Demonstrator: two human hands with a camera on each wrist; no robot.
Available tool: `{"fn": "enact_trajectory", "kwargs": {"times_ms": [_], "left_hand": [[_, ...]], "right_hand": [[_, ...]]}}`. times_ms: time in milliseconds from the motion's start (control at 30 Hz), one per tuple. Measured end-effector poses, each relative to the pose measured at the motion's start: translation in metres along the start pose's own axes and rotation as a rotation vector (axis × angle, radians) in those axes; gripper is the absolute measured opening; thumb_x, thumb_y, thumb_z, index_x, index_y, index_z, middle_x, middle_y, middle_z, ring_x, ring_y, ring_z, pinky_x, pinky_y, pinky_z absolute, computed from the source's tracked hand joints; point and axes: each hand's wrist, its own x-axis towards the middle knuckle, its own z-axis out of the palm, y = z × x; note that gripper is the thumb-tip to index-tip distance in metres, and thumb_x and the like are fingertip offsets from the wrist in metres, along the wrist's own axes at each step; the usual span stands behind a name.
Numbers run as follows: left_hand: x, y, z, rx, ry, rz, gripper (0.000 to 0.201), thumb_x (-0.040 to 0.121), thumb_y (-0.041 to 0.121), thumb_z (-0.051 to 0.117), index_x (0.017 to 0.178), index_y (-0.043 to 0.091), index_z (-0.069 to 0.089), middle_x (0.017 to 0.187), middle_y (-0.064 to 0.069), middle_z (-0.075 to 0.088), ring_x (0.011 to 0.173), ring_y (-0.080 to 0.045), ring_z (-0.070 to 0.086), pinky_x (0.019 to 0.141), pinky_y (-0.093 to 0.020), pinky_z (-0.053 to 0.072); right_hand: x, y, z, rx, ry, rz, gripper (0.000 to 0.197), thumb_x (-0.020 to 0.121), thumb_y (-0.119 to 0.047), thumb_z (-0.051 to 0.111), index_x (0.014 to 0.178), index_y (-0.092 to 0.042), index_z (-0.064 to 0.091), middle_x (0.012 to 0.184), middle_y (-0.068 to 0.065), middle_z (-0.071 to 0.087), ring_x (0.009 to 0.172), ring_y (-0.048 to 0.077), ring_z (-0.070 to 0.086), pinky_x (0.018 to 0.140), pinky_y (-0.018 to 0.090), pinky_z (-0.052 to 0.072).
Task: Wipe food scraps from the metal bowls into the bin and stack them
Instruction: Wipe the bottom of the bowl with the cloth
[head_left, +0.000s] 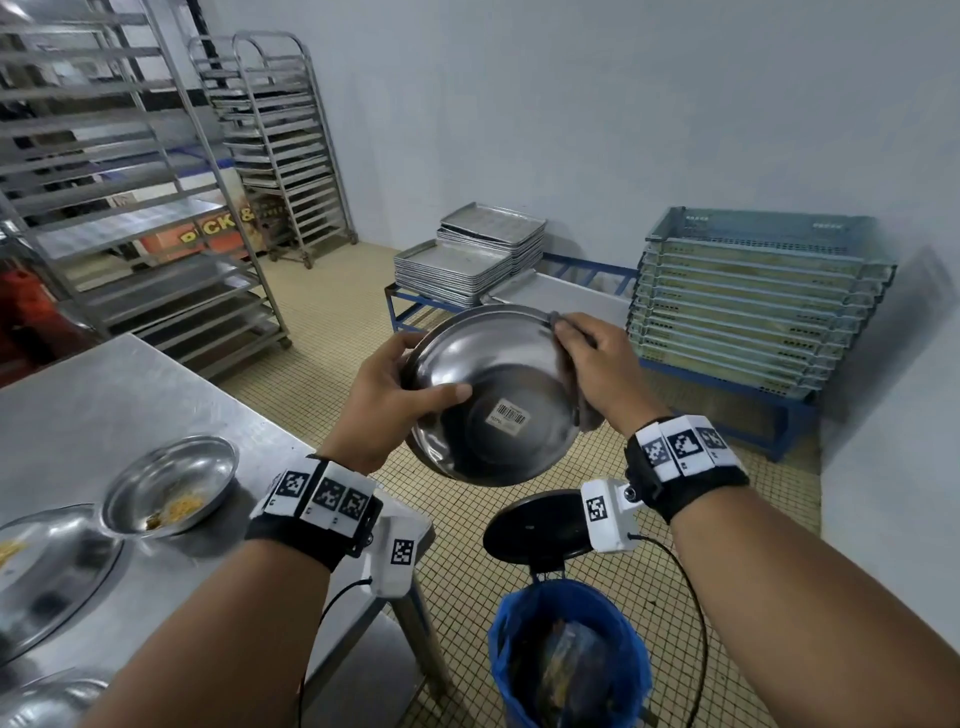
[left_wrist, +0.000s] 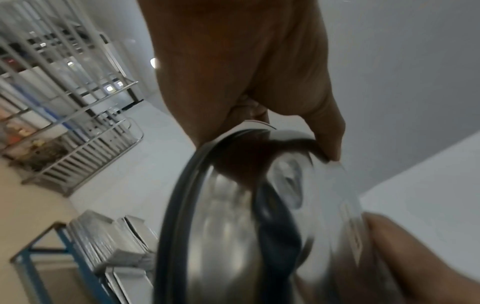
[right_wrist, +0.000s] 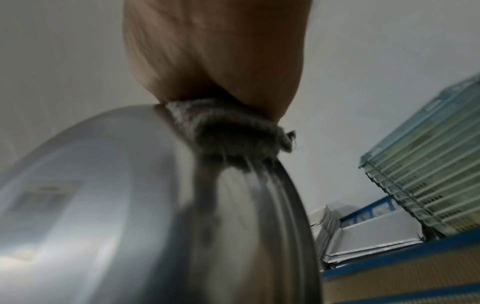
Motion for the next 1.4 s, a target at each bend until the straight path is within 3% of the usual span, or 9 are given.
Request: {"fn": "enact_trajectory", "kwargs": {"times_ms": [133,333,533,667,733,900,1067,1233,1400], "left_hand": [[0.005,0.008,0.004,0.412,-0.072,0.078,0.059,0.069,0.021,0.098,0.114,0.027,0.060,0.107,0.006,0.071,0.094,-0.006,0.070,0.075,-0.018,0.054],[0.011,0.019,0.014,0.425,-0.123,0.151,0.066,0.065,0.014,0.100,0.110,0.039,0.059,0.109,0.008,0.072,0.097,-0.006,0.071,0.084,-0.027,0.059],[0.006,0.008,0.006,0.221,-0.030,0.110,0.059,0.061,0.007,0.096,0.110,0.020,0.065,0.098,0.007,0.080,0.090,-0.015,0.077,0.072,-0.029,0.062],[0.004,0.006,0.013,0.263,-0.080,0.103,0.059,0.064,0.003,0.097,0.110,0.024,0.065,0.097,0.006,0.078,0.091,-0.014,0.077,0.072,-0.029,0.063],[0.003,0.007,0.012,0.239,-0.072,0.106,0.062,0.059,0.011,0.100,0.110,0.023,0.065,0.100,0.003,0.079,0.093,-0.017,0.077,0.074,-0.031,0.064],[0.001,0.009,0.002,0.167,-0.015,0.102,0.073,0.050,0.032,0.098,0.113,0.019,0.065,0.106,-0.006,0.079,0.096,-0.027,0.078,0.075,-0.043,0.066],[0.001,0.001,0.007,0.234,-0.073,0.080,0.067,0.060,0.021,0.098,0.116,0.021,0.062,0.107,-0.005,0.077,0.096,-0.022,0.077,0.075,-0.038,0.065],[0.009,0.009,0.014,0.575,-0.189,0.142,0.063,0.069,0.020,0.096,0.109,0.040,0.053,0.104,0.018,0.066,0.091,0.005,0.064,0.074,-0.014,0.048],[0.008,0.007,0.004,0.384,-0.085,0.106,0.062,0.061,0.021,0.099,0.110,0.024,0.061,0.103,0.000,0.074,0.095,-0.018,0.073,0.080,-0.037,0.062]], "right_hand": [[0.003,-0.016,0.001,-0.082,0.012,-0.122,0.019,0.104,-0.032,0.055,0.112,-0.031,0.072,0.086,-0.014,0.070,0.076,0.002,0.063,0.072,0.020,0.047],[0.005,-0.034,0.008,-0.343,-0.065,-0.356,0.024,0.103,-0.033,0.056,0.118,-0.026,0.073,0.108,-0.006,0.071,0.096,0.010,0.060,0.081,0.024,0.043],[-0.010,0.001,0.014,-0.040,0.111,-0.109,0.026,0.106,-0.029,0.052,0.123,-0.020,0.069,0.105,-0.007,0.068,0.097,0.009,0.061,0.083,0.021,0.047],[-0.012,-0.014,0.025,-0.182,0.088,-0.292,0.026,0.104,-0.030,0.053,0.121,-0.019,0.070,0.098,-0.022,0.056,0.097,0.008,0.057,0.085,0.021,0.046],[-0.008,-0.014,0.025,-0.206,0.076,-0.342,0.026,0.104,-0.031,0.053,0.121,-0.021,0.069,0.101,-0.019,0.057,0.096,0.005,0.057,0.085,0.017,0.044],[-0.009,0.000,0.018,0.021,0.094,-0.100,0.020,0.107,-0.026,0.050,0.115,-0.024,0.068,0.104,-0.012,0.066,0.094,-0.004,0.057,0.073,-0.001,0.037],[-0.003,-0.019,0.019,-0.156,0.037,-0.298,0.021,0.102,-0.026,0.058,0.114,-0.020,0.074,0.101,-0.016,0.065,0.096,0.003,0.059,0.083,0.012,0.042],[-0.005,-0.022,0.024,-0.416,-0.092,-0.406,0.022,0.102,-0.033,0.056,0.117,-0.027,0.071,0.097,-0.008,0.063,0.086,0.007,0.056,0.071,0.016,0.040],[-0.006,-0.007,0.014,-0.054,0.027,-0.174,0.021,0.104,-0.030,0.054,0.116,-0.026,0.071,0.100,-0.009,0.068,0.083,-0.003,0.062,0.072,0.013,0.046]]}}
